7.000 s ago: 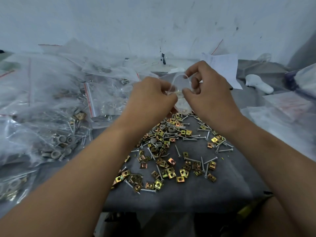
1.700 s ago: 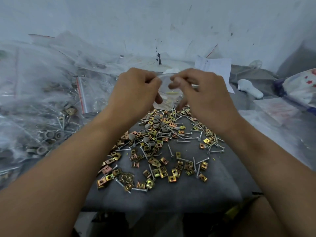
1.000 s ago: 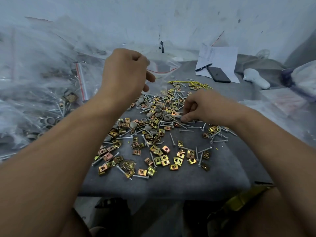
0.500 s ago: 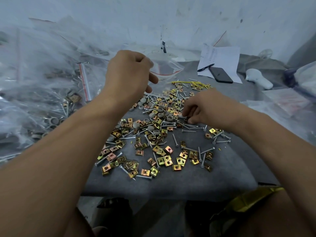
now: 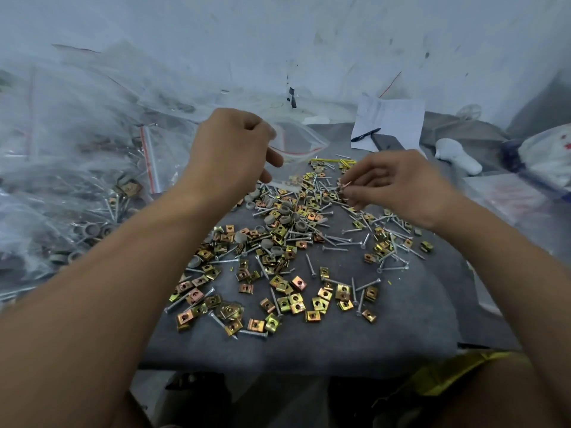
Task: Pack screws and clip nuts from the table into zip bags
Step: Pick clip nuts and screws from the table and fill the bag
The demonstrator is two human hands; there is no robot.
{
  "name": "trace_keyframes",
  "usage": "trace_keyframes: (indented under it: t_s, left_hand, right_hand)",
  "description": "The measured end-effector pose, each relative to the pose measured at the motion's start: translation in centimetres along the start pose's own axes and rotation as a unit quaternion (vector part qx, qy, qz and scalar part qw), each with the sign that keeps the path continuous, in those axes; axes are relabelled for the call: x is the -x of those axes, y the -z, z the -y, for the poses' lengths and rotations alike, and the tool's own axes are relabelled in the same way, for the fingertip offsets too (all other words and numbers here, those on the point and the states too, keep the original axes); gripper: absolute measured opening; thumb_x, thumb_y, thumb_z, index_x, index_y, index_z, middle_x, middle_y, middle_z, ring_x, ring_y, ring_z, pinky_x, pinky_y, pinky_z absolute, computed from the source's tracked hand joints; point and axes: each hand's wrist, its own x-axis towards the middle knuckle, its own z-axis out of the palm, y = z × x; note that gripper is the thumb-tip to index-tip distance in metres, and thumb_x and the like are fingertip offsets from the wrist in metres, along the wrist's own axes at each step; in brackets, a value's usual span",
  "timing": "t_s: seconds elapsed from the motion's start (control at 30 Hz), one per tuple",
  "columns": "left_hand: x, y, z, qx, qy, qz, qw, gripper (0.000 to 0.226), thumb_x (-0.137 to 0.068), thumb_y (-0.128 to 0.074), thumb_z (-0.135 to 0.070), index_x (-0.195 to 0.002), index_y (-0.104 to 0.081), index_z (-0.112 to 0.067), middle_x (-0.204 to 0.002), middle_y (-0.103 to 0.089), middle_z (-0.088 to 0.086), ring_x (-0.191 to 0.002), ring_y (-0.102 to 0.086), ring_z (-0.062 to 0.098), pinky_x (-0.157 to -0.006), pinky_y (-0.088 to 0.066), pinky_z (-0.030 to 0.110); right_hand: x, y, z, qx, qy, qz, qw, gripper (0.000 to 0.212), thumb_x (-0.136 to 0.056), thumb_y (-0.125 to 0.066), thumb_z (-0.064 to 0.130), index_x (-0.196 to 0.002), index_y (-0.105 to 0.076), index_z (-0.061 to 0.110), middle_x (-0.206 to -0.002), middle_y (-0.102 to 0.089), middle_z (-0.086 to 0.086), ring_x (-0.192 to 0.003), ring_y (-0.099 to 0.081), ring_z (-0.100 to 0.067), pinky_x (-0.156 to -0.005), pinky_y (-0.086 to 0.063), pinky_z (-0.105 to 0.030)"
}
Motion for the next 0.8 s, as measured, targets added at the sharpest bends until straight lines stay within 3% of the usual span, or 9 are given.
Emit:
trace_keyframes:
  t_s: [0.1,0.17,0.23,0.33,0.47,0.57,0.7,0.8]
  left_hand:
    - [0.0,-0.4,0.0,-0.03,-0.02,0.014,0.999,0.024,-0.108,-0.053,-0.024,-0.107,-0.077,-0.02,-0.077,-0.079,-0.007,-0.061,-0.075,0.02,-0.054,-0.06,0.036]
    - [0.1,-0.8,-0.1,-0.054,-0.036,0.026,0.998,0.025,-0.108,-0.053,-0.027,-0.107,-0.078,-0.023,-0.076,-0.079,-0.009,-0.06,-0.075,0.017,-0.053,-0.059,0.033]
    - [0.2,-1.2,-0.2,-0.069,-0.05,0.034,0.996,0.024,-0.108,-0.054,-0.029,-0.106,-0.078,-0.024,-0.076,-0.079,-0.011,-0.059,-0.073,0.014,-0.048,-0.053,0.027]
    - [0.5,-1.6,-0.6,-0.083,-0.066,0.037,0.994,0.025,-0.107,-0.055,-0.028,-0.097,-0.078,-0.025,-0.075,-0.078,-0.011,-0.058,-0.072,0.014,-0.045,-0.051,0.025]
    - [0.7,-1.6,-0.9,-0.084,-0.079,0.048,0.992,0.024,-0.104,-0.057,-0.026,-0.093,-0.079,-0.024,-0.072,-0.077,-0.009,-0.059,-0.073,0.014,-0.051,-0.056,0.025]
    - [0.8,-1.6,-0.8,-0.077,-0.078,0.056,0.992,0.024,-0.103,-0.057,-0.025,-0.094,-0.079,-0.023,-0.07,-0.077,-0.007,-0.058,-0.073,0.014,-0.048,-0.051,0.021]
    - [0.6,-1.5,-0.8,-0.065,-0.065,0.055,0.994,0.023,-0.103,-0.057,-0.023,-0.095,-0.078,-0.021,-0.069,-0.077,-0.005,-0.057,-0.073,0.016,-0.047,-0.05,0.022]
    - [0.5,-1.1,-0.7,-0.041,-0.047,0.042,0.997,0.024,-0.102,-0.055,-0.021,-0.093,-0.078,-0.019,-0.069,-0.077,-0.001,-0.057,-0.073,0.019,-0.049,-0.052,0.029]
  right_hand:
    - [0.8,1.0,0.7,-0.223,0.026,-0.054,0.973,0.036,-0.08,-0.084,0.014,-0.112,-0.072,0.003,-0.096,-0.078,-0.02,-0.083,-0.076,-0.032,-0.075,-0.063,-0.035]
    - [1.3,0.9,1.3,-0.268,0.039,-0.072,0.96,0.045,-0.077,-0.086,0.021,-0.117,-0.071,0.007,-0.1,-0.078,-0.019,-0.083,-0.075,-0.029,-0.074,-0.06,-0.03]
    - [1.4,0.5,1.9,-0.228,0.053,-0.103,0.967,0.041,-0.078,-0.086,0.022,-0.115,-0.072,0.01,-0.097,-0.079,-0.013,-0.082,-0.075,-0.025,-0.072,-0.059,-0.027]
    - [1.4,-0.1,2.9,-0.029,0.106,-0.148,0.983,0.031,-0.082,-0.087,0.025,-0.109,-0.073,0.019,-0.089,-0.079,0.003,-0.087,-0.075,-0.019,-0.081,-0.059,-0.035]
    - [1.3,-1.6,4.5,0.194,0.217,-0.169,0.942,0.024,-0.086,-0.084,0.032,-0.105,-0.074,0.021,-0.088,-0.074,0.015,-0.089,-0.071,-0.004,-0.088,-0.052,-0.027]
    - [0.7,-2.8,5.3,0.287,0.231,-0.177,0.913,0.024,-0.088,-0.08,0.034,-0.107,-0.072,0.022,-0.088,-0.075,0.016,-0.093,-0.068,-0.01,-0.094,-0.045,-0.039]
    - [-0.1,-3.7,5.5,0.322,0.196,-0.177,0.909,0.029,-0.088,-0.078,0.041,-0.112,-0.074,0.025,-0.088,-0.078,0.016,-0.1,-0.066,-0.012,-0.099,-0.039,-0.04]
    - [-0.2,-3.8,6.0,0.211,0.173,-0.205,0.94,0.021,-0.088,-0.077,0.041,-0.103,-0.079,0.026,-0.087,-0.078,0.015,-0.09,-0.068,-0.001,-0.094,-0.046,-0.024]
